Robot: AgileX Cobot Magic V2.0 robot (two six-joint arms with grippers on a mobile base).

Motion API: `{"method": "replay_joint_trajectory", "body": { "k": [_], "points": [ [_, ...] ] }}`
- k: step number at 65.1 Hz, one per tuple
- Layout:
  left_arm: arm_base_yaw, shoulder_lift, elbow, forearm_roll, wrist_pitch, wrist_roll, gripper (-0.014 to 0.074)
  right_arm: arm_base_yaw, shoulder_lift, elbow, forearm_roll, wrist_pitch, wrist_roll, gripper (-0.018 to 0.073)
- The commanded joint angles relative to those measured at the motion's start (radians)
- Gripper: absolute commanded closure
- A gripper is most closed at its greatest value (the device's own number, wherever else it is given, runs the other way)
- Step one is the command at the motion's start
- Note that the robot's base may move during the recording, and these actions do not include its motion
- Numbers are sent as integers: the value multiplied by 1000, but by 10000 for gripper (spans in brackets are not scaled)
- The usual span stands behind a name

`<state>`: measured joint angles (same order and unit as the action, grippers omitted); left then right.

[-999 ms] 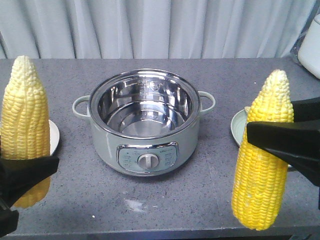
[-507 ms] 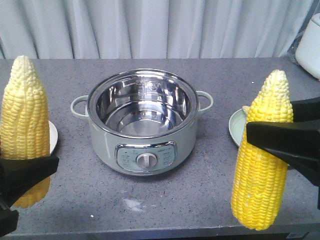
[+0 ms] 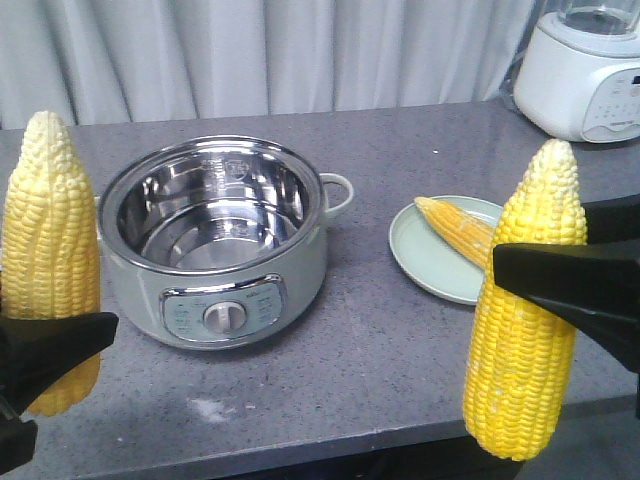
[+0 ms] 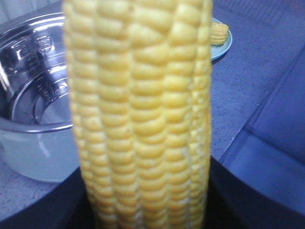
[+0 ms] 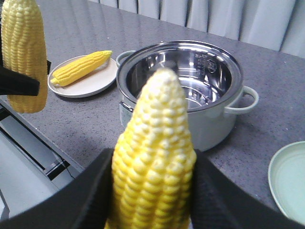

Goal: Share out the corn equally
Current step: 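Turn the base away from the pot while holding both cobs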

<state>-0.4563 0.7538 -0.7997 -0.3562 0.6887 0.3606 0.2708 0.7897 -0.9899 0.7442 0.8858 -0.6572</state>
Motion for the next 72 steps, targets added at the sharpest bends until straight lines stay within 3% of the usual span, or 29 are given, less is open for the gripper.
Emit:
{"method": "replay_joint_trajectory", "body": {
  "k": [1, 72],
  "points": [
    [-4, -4, -22, -28, -62, 2, 318, -7, -4, -23, 32, -54, -8, 335],
    [-4, -4, -22, -28, -62, 2, 318, -7, -4, -23, 32, -54, -8, 335]
  ]
}}
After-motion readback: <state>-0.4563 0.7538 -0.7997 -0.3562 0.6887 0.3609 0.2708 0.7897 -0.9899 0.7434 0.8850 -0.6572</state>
